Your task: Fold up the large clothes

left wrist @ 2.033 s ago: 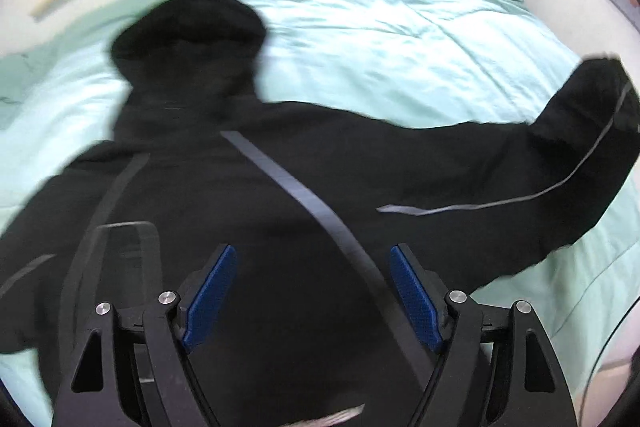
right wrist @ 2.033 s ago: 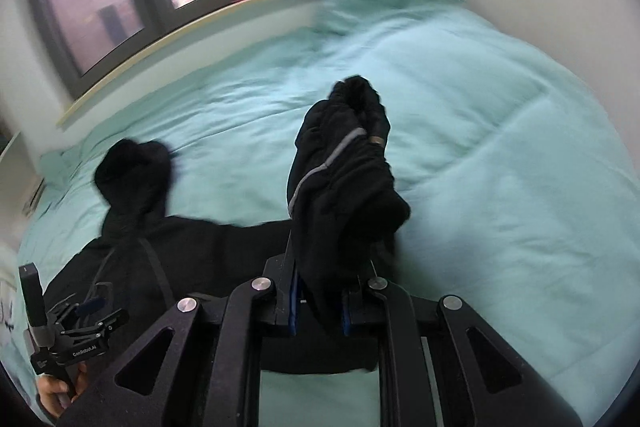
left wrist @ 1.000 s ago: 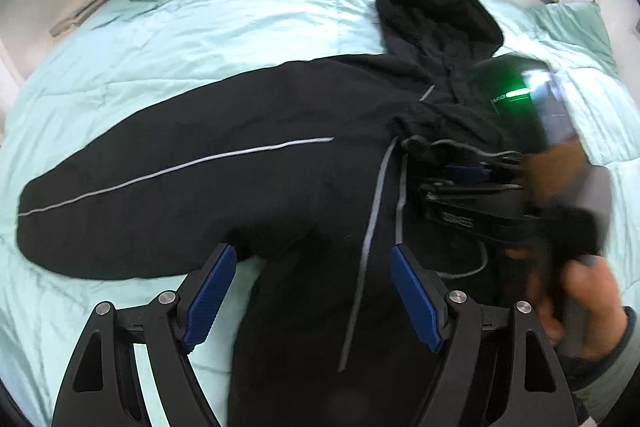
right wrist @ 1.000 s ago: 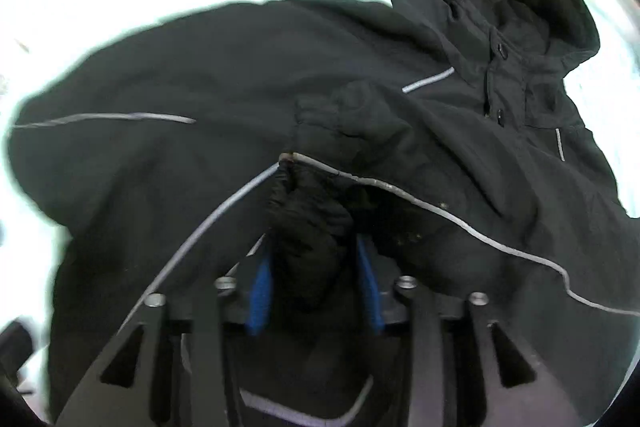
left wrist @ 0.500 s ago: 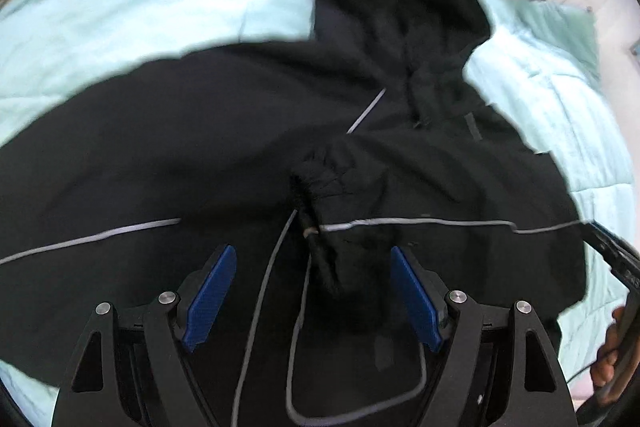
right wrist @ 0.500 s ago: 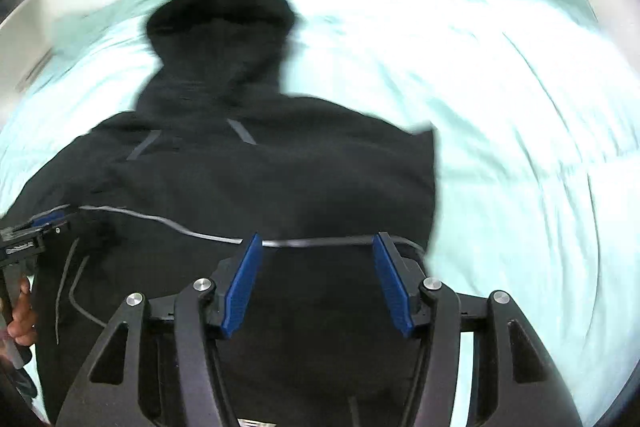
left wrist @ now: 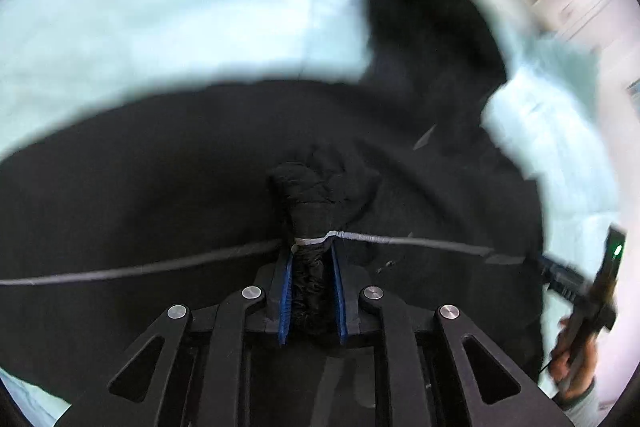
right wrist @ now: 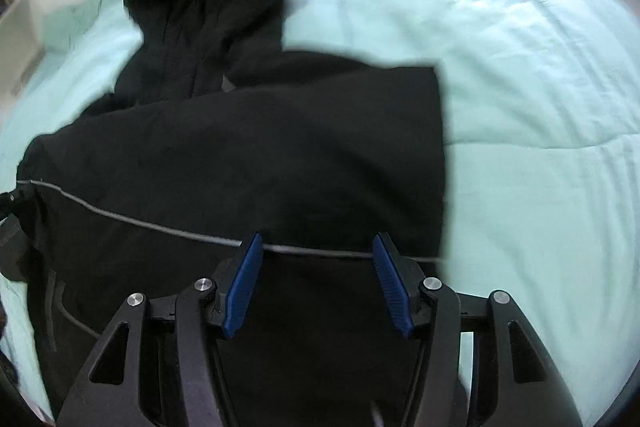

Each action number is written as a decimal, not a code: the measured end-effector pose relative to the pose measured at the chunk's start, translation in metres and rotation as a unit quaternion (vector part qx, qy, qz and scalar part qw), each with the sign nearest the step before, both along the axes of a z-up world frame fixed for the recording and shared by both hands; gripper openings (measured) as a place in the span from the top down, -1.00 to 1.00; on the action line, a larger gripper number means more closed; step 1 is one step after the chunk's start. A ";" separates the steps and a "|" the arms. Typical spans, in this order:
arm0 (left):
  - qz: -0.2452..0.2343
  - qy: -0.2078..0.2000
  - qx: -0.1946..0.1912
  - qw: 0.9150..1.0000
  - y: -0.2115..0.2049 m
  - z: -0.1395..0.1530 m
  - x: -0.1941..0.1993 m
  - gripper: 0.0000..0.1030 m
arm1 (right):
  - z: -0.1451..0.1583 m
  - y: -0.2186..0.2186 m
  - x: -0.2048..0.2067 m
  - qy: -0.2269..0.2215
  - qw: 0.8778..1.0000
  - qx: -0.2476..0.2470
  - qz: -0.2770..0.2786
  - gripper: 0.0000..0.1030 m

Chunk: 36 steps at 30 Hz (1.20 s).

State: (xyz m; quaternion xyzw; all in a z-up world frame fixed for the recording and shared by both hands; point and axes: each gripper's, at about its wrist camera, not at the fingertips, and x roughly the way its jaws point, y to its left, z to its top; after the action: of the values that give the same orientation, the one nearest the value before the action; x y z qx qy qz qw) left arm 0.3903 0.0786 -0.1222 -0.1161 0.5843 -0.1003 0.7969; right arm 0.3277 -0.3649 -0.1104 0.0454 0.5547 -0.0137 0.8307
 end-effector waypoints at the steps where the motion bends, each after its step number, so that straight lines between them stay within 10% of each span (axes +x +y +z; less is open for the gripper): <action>1: -0.004 0.012 0.012 1.000 0.000 -0.019 -0.002 0.57 | -0.021 0.005 0.005 0.020 1.000 -0.012 0.001 -0.16; 8: 0.002 -0.047 0.028 0.998 -0.001 0.019 -0.036 0.39 | -0.021 -0.002 0.003 0.029 1.000 0.003 -0.006 -0.17; 12: -0.010 -0.124 0.007 0.992 -0.021 0.062 -0.055 -0.42 | 0.013 0.008 -0.018 0.009 0.999 0.038 0.018 -0.20; 21: -0.062 -0.019 0.046 0.997 -0.112 -0.042 -0.015 -0.14 | -0.028 0.053 -0.035 0.051 0.998 -0.017 0.032 -0.22; 29: -0.032 -0.063 0.027 0.997 -0.080 0.007 -0.054 -0.15 | -0.015 0.052 -0.031 0.067 0.997 -0.018 0.030 -0.23; 36: 0.112 -0.108 0.043 0.987 0.060 0.051 -0.118 -0.15 | -0.006 0.067 -0.035 0.036 0.999 -0.014 0.031 -0.23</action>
State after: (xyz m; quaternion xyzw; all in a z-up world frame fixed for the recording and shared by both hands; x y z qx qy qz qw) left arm 0.2721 0.1382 -0.0712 -0.1348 0.4822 0.0026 0.8656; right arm 0.2924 -0.2982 -0.1169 0.0161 0.5855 0.0021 0.8105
